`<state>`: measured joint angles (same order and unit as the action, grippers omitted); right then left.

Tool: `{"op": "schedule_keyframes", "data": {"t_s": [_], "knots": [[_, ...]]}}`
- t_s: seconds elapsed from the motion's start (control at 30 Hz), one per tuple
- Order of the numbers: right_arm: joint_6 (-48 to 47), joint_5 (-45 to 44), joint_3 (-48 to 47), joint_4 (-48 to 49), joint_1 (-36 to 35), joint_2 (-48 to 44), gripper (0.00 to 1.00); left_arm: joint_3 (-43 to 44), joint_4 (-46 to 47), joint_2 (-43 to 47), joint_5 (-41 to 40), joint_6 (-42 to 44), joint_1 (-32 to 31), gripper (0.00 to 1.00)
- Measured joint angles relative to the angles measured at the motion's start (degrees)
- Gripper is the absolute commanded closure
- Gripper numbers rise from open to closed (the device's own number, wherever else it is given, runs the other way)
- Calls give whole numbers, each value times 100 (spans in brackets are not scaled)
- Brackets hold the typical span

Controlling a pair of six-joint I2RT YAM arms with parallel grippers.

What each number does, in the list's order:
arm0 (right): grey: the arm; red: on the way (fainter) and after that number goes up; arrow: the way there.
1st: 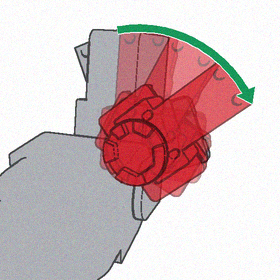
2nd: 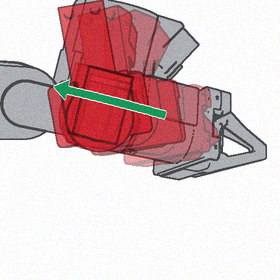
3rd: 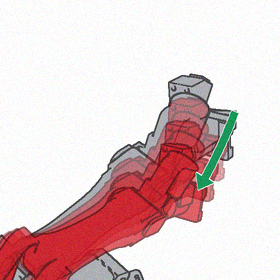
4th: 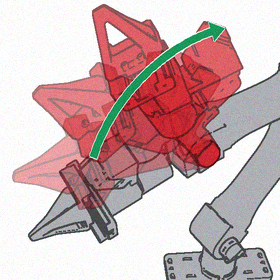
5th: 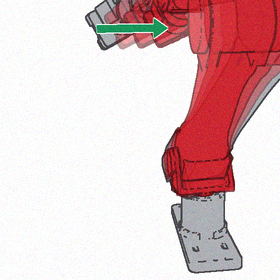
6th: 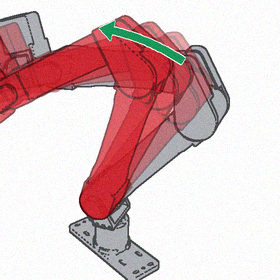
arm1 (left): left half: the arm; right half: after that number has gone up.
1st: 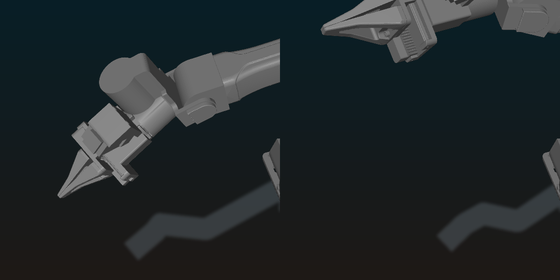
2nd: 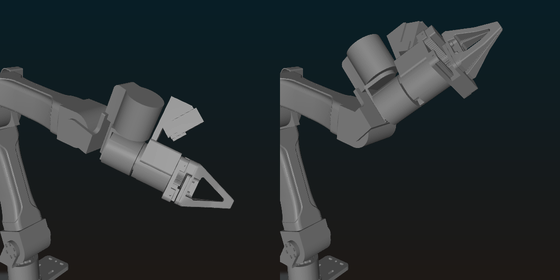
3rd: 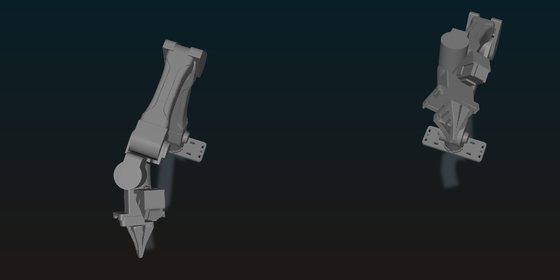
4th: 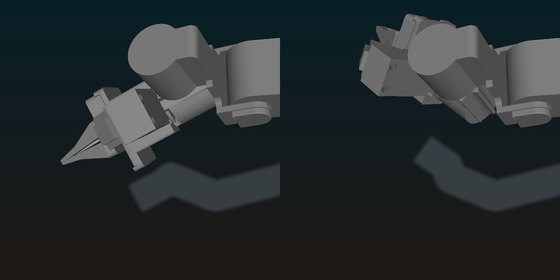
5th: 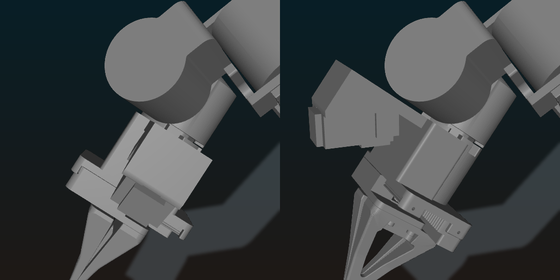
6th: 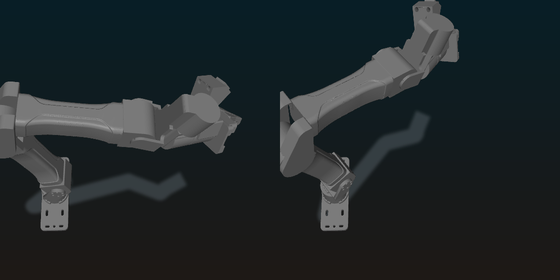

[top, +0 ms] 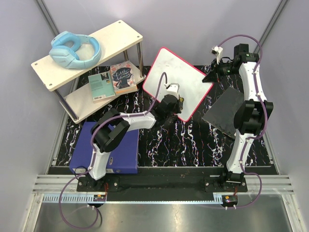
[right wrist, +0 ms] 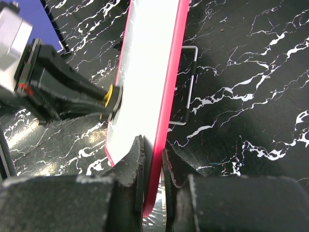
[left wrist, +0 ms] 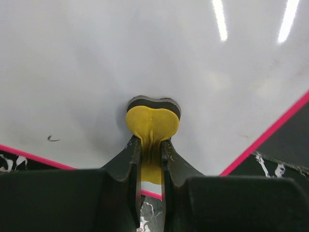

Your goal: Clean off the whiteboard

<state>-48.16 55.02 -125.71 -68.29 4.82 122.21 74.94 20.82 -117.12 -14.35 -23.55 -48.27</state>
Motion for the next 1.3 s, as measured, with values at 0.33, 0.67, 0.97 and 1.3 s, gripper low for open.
{"op": "schedule_keyframes", "data": {"t_s": [0.33, 0.67, 0.97, 1.3], "knots": [[2, 20, 11, -4, 0, 0, 100, 20, -610, 0, -1137, -1460, 308, 100], [33, -13, 90, 20, 2, -50, 100, 232, -979, -155, -1091, -2529, 1132, 100], [229, -293, 142, 103, 26, -66, 100, 529, -776, -481, -706, -2605, 1327, 100], [234, -267, 168, 101, 48, -74, 100, 820, 173, -619, -367, -2181, 1615, 100]]}}
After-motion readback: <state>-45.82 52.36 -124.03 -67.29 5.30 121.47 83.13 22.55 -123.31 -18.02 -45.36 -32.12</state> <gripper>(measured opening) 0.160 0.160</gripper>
